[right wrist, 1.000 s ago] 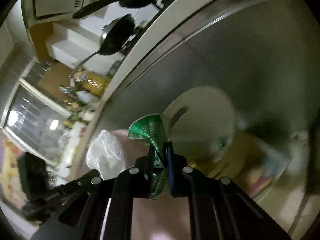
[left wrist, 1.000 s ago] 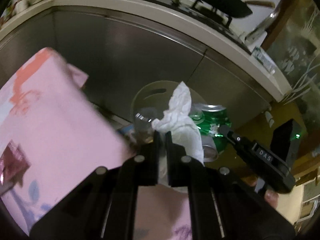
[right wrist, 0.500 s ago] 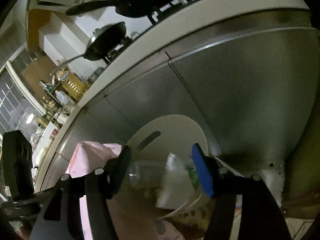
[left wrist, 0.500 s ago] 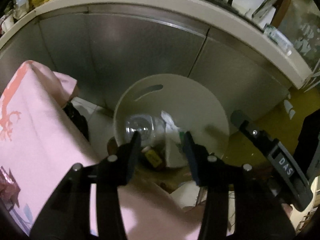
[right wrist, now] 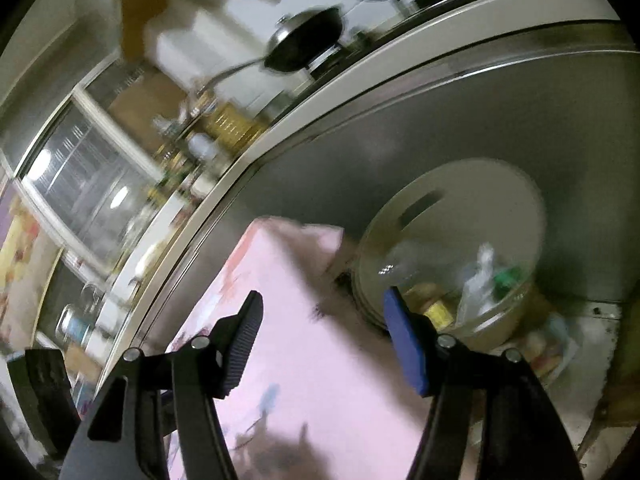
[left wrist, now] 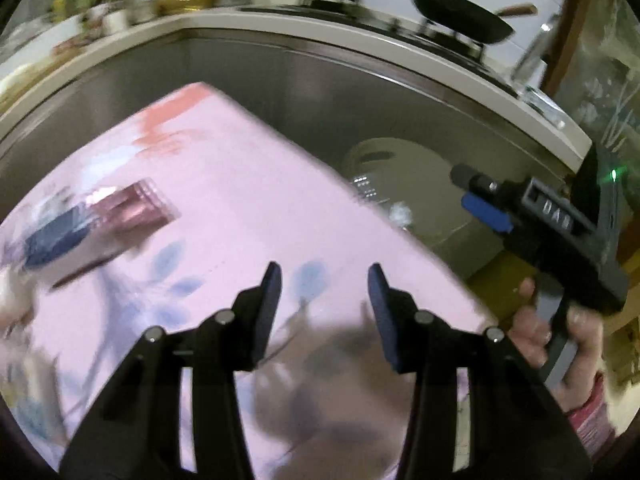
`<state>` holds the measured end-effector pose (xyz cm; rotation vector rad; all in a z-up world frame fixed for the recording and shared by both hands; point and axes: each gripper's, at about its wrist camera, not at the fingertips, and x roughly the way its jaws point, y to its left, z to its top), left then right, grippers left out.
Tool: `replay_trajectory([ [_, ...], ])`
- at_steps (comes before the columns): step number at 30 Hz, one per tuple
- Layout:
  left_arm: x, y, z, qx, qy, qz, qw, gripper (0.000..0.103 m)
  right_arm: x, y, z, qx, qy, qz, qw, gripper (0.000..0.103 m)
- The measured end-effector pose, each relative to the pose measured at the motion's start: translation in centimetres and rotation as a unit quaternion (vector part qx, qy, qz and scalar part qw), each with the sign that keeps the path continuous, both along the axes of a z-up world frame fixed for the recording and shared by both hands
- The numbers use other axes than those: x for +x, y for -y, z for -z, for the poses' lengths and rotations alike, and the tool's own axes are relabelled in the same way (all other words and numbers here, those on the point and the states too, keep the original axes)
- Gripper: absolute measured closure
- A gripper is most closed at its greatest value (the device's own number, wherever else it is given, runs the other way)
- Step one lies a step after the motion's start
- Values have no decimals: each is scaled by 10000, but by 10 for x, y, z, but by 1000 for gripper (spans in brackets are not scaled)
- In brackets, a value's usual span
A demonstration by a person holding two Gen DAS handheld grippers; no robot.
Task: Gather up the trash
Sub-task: 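Grasp the blue sponge pack with the left tool while the right tool grasps the pink wrapper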
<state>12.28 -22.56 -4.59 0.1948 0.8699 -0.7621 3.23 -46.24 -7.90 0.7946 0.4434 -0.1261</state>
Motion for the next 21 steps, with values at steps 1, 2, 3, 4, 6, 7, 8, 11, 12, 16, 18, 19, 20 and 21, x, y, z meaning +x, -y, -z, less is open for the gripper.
replay_trajectory([
  [1,-2,-16,0,20,50,-124,9999,60,5,-11,-1,26,-20,-170,9998,42],
  [2,-5,-41,0,41,122,-337,9993,60,11,-26,-1,34,-63,-376,9993,42],
  [3,-7,-60,0,61,182,-499,9986,60,17,-42,-2,-3,-106,-564,9984,42],
  [4,-10,-83,0,113,303,-735,9968,55,22,-55,-3,-43,-131,-690,9975,42],
  [6,-14,-131,-2,284,714,-1397,9872,40,35,-89,-4,-136,-234,-1069,9939,42],
  [7,-16,-152,-2,404,938,-1710,9800,34,41,-106,-3,-169,-291,-1257,9915,42],
  [8,-16,-169,-2,521,1109,-1952,9731,29,46,-117,-4,-191,-331,-1400,9894,42],
  [11,-10,-216,10,1077,1579,-2758,9420,19,64,-162,-2,-353,-486,-1939,9792,42],
  [12,-4,-228,17,1261,1586,-2923,9346,19,68,-171,-2,-420,-518,-2041,9767,42],
  [16,14,-247,34,1356,1241,-3042,9347,18,97,-199,-11,-843,-559,-2293,9681,42],
  [18,21,-247,42,1317,1088,-2985,9390,17,111,-204,-18,-1070,-542,-2314,9654,42],
  [19,22,-247,45,1294,1067,-2958,9404,16,116,-207,-19,-1216,-541,-2320,9636,42],
  [20,24,-249,49,1292,1054,-2925,9416,16,124,-209,-21,-1380,-538,-2322,9613,41],
  [21,24,-248,51,1284,1055,-2891,9428,15,135,-211,-25,-1600,-528,-2325,9579,41],
])
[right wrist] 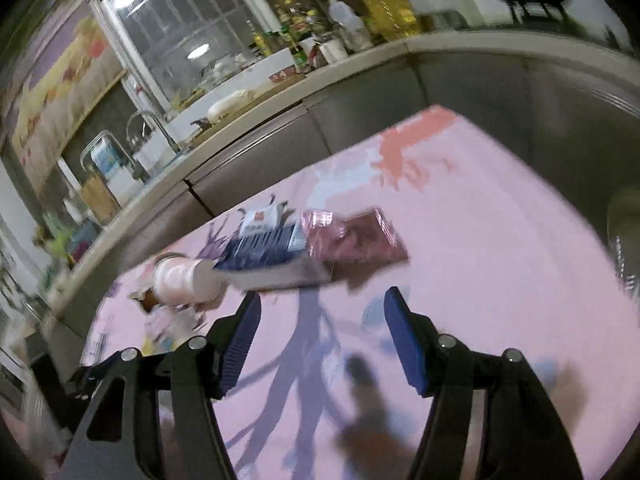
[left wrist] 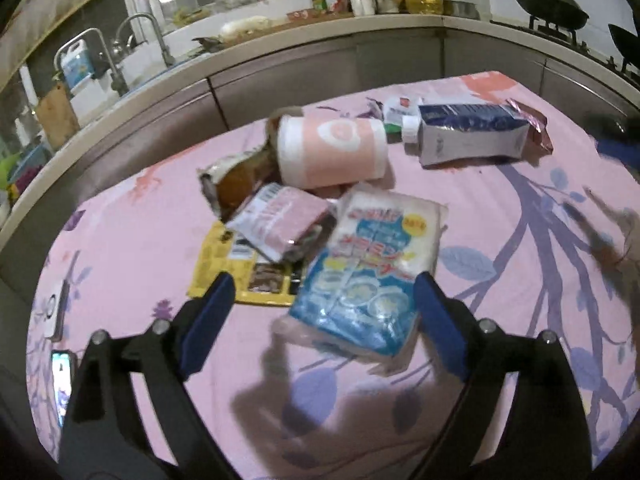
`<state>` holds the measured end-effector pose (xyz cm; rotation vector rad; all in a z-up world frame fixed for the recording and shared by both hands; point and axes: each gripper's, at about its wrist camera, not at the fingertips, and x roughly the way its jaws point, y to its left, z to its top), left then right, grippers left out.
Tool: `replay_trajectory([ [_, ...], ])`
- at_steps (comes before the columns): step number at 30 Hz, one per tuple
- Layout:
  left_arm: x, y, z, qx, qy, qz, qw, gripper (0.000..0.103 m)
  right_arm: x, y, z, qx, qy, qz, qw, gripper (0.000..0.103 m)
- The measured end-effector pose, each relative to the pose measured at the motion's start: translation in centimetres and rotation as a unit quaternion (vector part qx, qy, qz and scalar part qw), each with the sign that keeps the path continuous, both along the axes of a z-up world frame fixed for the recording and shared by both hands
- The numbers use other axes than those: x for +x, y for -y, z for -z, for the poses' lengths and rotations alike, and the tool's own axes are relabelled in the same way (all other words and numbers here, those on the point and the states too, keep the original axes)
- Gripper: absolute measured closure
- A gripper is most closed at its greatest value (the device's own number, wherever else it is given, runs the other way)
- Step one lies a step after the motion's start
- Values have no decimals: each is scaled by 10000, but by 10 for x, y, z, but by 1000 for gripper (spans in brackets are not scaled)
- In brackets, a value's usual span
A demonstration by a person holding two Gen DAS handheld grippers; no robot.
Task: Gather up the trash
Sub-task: 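Grasp the blue sponge pack with the left tool while the right tool grasps the pink wrapper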
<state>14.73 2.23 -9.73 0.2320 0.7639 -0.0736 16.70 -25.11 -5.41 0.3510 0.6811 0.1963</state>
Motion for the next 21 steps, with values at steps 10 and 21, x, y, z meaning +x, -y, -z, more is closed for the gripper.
replay_trajectory([
  [10,1,24,15,-22,-120,427,9990,13,80,36,13,690,-510,38,9963,41],
  [21,-8,36,21,-413,-438,850,9946,46,123,47,51,1565,-1552,-266,9750,75],
])
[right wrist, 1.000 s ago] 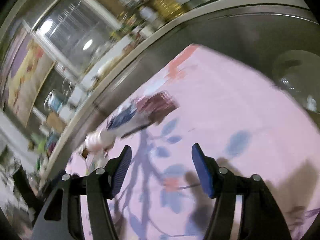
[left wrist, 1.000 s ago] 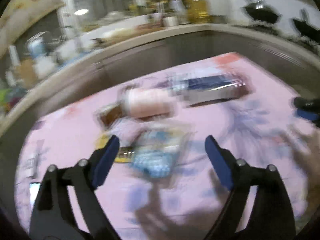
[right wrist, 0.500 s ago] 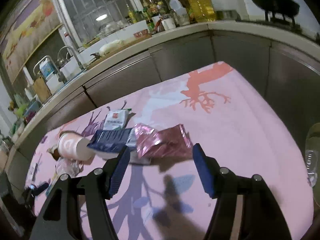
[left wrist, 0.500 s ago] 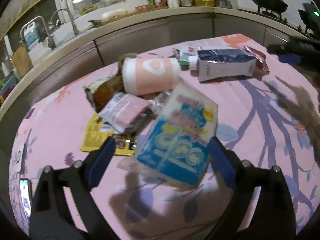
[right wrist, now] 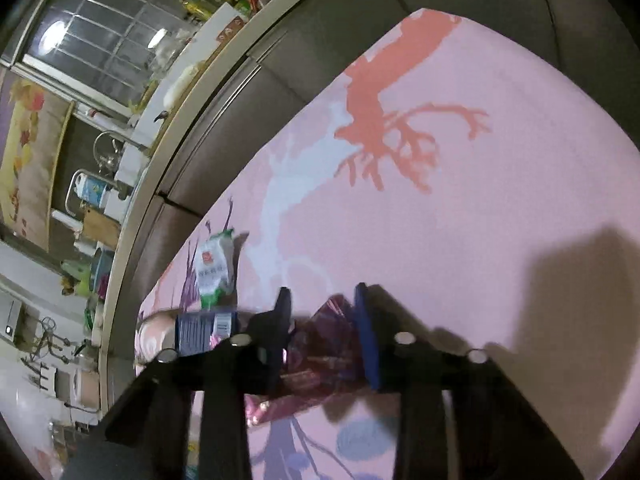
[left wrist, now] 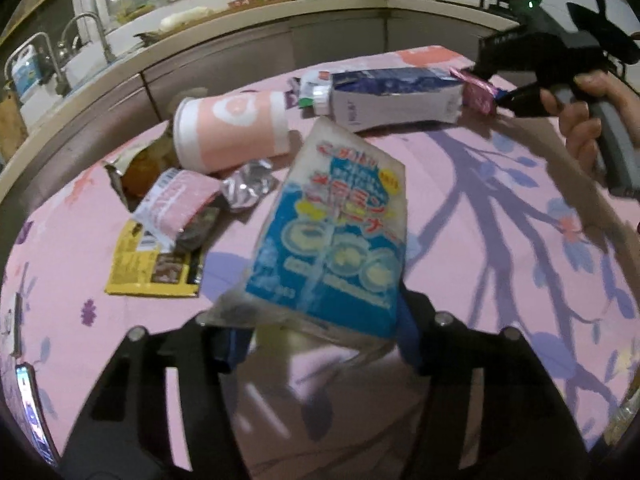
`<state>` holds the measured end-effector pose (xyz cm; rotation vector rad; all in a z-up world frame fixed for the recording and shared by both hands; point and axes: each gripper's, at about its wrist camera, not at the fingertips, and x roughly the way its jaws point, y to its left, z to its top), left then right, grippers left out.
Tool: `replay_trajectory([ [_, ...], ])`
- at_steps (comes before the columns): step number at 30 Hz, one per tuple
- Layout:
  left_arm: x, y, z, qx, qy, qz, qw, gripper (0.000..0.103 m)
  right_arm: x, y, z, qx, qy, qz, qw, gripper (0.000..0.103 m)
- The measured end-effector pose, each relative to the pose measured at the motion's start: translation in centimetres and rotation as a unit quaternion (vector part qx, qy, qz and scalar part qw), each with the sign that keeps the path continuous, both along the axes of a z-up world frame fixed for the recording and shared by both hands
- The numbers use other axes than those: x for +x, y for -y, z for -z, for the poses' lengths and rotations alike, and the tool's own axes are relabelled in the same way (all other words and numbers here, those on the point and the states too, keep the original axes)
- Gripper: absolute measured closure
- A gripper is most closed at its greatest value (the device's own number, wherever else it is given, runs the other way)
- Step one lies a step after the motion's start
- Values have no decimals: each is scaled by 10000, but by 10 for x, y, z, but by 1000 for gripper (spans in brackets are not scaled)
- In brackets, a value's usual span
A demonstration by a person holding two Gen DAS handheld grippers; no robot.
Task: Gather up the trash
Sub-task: 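Grasp the blue sponge pack with the left tool while the right tool grasps the pink wrapper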
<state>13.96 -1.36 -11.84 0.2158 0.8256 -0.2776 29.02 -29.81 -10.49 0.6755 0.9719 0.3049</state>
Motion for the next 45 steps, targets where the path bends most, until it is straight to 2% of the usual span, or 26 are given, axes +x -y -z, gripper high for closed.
replay_trajectory([
  [4,-14,6,-5,-423,-267,364,9981,46,-47,0,7,274,-3,-171,9995,75],
  [6,-24,10,-7,-623,-470,587,9952,45,-74,-3,8,254,48,-271,9993,75],
  [9,-36,15,-10,-677,-547,682,9939,40,-117,-1,0,130,437,-302,9985,74],
  [11,-43,16,-14,-703,-548,733,9933,35,-147,6,-9,-46,812,-40,9967,64],
  [13,-48,13,-18,-732,-492,731,9934,29,-169,10,-15,-206,1070,194,9939,39],
  [15,-50,11,-22,-678,-376,672,9947,25,-189,11,-19,-451,1292,369,9899,37],
  [23,-41,7,-25,-588,-385,461,9965,20,-201,-34,-14,-1752,1497,-30,9731,36],
  [27,-40,6,-22,-360,-319,372,9981,19,-195,-48,-1,-2090,1349,-175,9684,36],
  [31,-33,10,-15,-300,-446,316,9981,19,-195,-55,5,-2264,1324,-230,9647,36],
  [37,-30,28,-6,-273,-457,482,9974,15,-192,-75,10,-2837,1335,-357,9489,37],
  [38,-31,30,-6,-230,-437,499,9975,16,-190,-76,11,-2871,1309,-371,9482,41],
  [39,-33,32,-6,-192,-408,532,9976,20,-190,-76,10,-2867,1318,-378,9481,53],
  [40,-35,34,-5,-183,-394,594,9973,34,-190,-74,10,-2865,1327,-386,9481,57],
  [41,-37,37,-4,-153,-433,681,9966,58,-190,-73,10,-2858,1330,-385,9482,60],
  [42,-36,39,-2,-117,-513,739,9959,70,-190,-71,10,-2794,1335,-380,9501,74],
  [43,-35,41,0,-96,-568,755,9955,73,-191,-70,9,-2756,1334,-378,9512,78],
  [45,-35,42,-1,-121,-527,774,9955,74,-193,-65,8,-2648,1351,-330,9542,82],
])
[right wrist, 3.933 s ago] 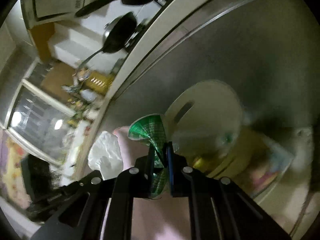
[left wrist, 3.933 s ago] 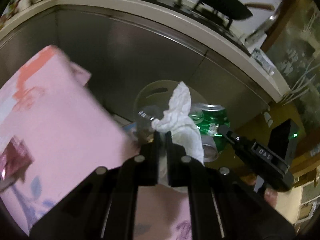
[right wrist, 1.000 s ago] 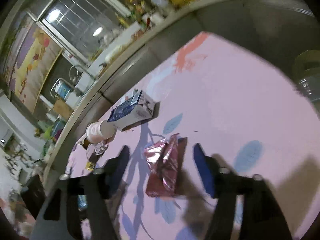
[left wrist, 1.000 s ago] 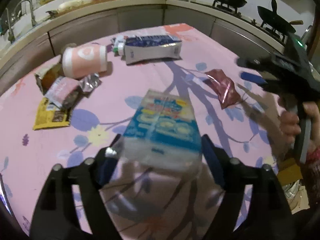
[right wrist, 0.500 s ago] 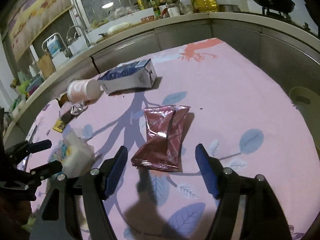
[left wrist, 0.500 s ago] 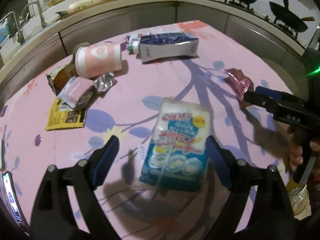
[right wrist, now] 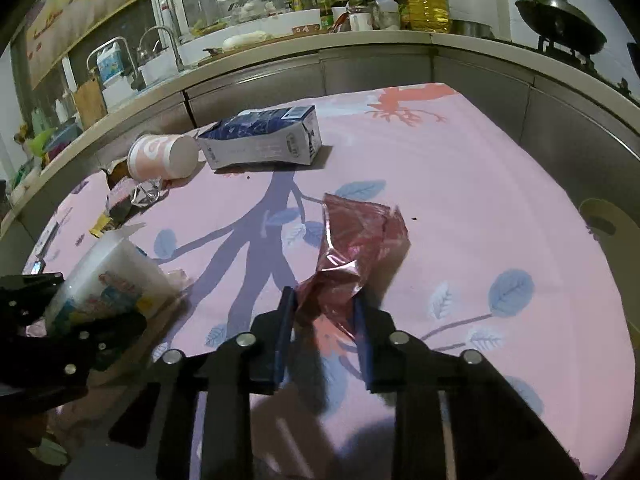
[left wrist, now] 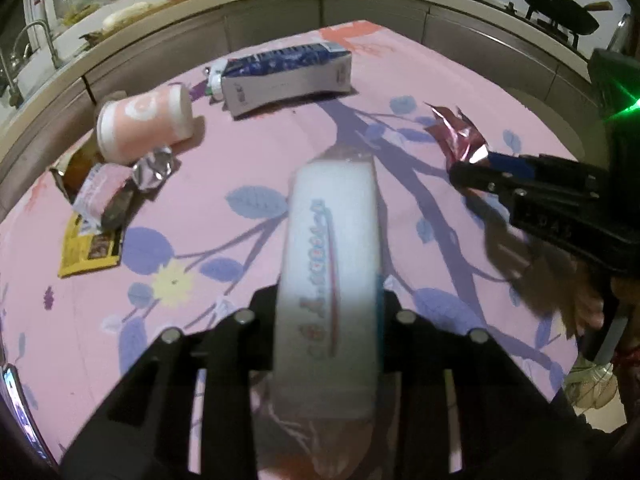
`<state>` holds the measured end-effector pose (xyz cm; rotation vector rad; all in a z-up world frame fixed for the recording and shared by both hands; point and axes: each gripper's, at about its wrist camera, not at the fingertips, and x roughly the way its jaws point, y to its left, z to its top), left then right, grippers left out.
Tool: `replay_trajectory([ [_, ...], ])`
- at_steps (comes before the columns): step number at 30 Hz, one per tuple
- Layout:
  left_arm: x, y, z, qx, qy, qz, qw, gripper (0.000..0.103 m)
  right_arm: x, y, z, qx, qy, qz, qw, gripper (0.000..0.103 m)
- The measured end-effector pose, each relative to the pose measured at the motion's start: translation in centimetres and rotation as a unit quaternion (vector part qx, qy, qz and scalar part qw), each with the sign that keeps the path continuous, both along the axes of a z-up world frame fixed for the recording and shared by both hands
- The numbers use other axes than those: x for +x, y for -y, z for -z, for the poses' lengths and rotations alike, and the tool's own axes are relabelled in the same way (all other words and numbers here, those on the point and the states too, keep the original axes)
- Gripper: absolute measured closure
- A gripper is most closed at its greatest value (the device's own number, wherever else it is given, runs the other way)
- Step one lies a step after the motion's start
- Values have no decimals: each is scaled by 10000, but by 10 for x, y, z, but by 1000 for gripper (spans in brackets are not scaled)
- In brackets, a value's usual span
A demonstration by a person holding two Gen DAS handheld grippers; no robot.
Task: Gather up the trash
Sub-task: 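Grasp the blue sponge pack with the left tool while the right tool grasps the pink wrapper, then drop the sponge pack and pink wrapper into the white bin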
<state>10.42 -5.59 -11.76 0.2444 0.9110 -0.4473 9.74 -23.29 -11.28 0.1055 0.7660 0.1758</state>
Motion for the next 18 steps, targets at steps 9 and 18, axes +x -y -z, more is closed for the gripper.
replay_trajectory([
  [9,19,40,-37,-646,-94,404,9970,75,-17,45,-14,468,308,482,9973,84],
  [18,38,194,-62,-704,-97,1746,9821,74,-44,174,-23,768,593,1831,9783,84],
])
